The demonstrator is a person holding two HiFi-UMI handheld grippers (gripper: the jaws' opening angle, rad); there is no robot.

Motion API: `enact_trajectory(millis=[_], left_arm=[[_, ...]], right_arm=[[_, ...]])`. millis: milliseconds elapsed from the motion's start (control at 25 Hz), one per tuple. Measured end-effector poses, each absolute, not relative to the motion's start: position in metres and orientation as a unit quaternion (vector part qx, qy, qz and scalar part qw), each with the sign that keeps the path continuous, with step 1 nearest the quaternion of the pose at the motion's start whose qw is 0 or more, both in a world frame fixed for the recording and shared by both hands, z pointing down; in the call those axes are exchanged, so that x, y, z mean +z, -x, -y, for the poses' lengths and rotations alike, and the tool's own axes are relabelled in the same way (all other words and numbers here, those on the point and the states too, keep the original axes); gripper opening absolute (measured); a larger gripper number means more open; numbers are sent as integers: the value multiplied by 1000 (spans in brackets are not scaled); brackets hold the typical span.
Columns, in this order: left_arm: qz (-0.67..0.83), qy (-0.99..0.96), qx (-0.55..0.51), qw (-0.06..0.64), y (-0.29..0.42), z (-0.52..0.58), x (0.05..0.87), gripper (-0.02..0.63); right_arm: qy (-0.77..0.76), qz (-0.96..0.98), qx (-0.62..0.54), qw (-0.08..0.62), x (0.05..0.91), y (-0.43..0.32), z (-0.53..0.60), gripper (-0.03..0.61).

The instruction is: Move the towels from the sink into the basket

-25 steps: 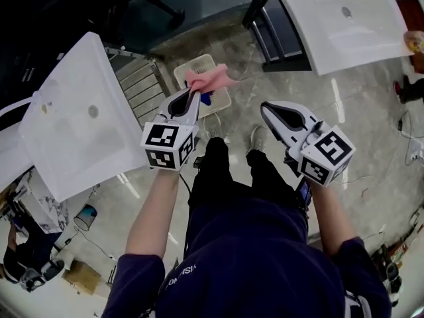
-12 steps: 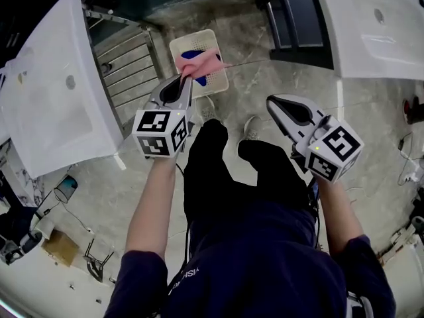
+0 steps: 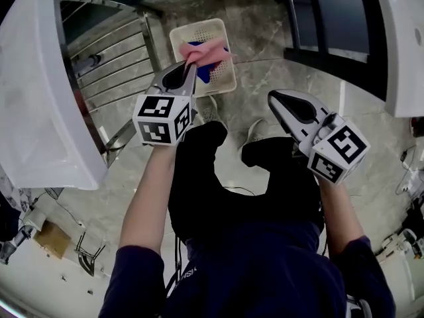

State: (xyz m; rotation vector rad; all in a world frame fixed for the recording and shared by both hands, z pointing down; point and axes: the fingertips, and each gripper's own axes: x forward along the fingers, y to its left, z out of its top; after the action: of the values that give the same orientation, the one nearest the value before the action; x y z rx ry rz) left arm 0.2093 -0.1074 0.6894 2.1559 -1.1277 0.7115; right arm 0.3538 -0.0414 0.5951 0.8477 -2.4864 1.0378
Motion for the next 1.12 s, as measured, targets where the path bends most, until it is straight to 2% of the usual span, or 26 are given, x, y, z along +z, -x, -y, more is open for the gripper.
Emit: enact_trajectory(millis=[720, 1120], left_arm=[[431, -806, 274, 299, -181, 111, 849, 12], [444, -799, 271, 301, -182, 111, 892, 14]], right_arm=[[-254, 897, 341, 123, 743, -302, 65, 6], [-248, 906, 326, 104, 773, -300, 72, 6]])
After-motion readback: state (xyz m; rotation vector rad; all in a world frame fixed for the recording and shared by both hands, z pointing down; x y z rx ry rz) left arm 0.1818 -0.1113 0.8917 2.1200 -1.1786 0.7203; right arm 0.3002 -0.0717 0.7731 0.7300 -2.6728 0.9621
